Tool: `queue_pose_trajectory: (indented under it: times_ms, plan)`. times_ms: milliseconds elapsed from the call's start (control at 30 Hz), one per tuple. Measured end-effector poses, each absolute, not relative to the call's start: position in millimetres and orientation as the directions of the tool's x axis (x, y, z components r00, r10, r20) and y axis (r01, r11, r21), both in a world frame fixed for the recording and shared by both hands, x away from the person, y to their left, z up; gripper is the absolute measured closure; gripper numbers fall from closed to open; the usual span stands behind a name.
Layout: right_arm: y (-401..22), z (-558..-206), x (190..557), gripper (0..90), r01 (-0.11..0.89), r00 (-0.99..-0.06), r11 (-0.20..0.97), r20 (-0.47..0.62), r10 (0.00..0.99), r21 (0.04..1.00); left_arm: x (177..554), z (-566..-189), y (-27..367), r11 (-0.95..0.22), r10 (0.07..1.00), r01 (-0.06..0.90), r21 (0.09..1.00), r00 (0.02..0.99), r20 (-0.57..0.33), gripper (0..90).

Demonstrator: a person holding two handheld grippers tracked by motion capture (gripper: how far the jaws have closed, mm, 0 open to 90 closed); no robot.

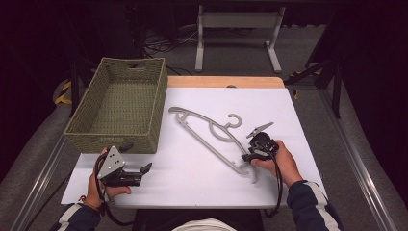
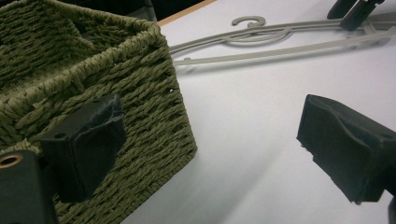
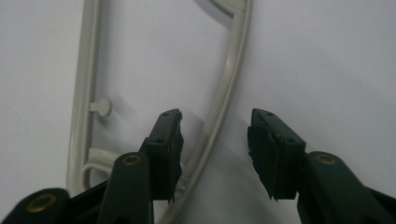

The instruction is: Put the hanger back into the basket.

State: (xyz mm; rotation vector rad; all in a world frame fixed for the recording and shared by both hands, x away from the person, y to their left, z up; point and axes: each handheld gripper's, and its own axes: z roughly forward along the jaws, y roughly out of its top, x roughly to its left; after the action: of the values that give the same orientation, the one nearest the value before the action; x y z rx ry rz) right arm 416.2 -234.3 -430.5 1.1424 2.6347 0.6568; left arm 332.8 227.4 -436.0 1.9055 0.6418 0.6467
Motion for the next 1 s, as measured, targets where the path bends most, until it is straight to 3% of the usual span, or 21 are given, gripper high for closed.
queue_pose_trajectory:
  times_ms: [200, 400, 600, 1000]
  plan:
    - [-229.2, -428.8, 422.1, 71.2, 0.642, -0.691, 0.632, -0.029, 0.722, 0.434, 332.7, -436.5, 225.8, -0.373, 0.677, 0.158, 0.914, 0.720, 0.152, 8.5]
    - [-216.5, -425.9, 425.2, 74.8, 0.644, -0.697, 0.669, -0.077, 0.713, 0.370, 331.7, -437.5, 221.9, -0.392, 0.666, 0.162, 0.906, 0.729, 0.158, 8.6]
    - [-225.0, -426.6, 430.3, 78.2, 0.656, -0.694, 0.641, -0.015, 0.720, 0.400, 332.5, -439.8, 219.2, -0.410, 0.653, 0.168, 0.897, 0.740, 0.160, 8.6]
    - [-232.3, -429.4, 438.1, 83.2, 0.633, -0.594, 0.593, -0.179, 0.784, 0.497, 335.0, -439.7, 210.4, -0.423, 0.639, 0.164, 0.891, 0.751, 0.165, 9.2]
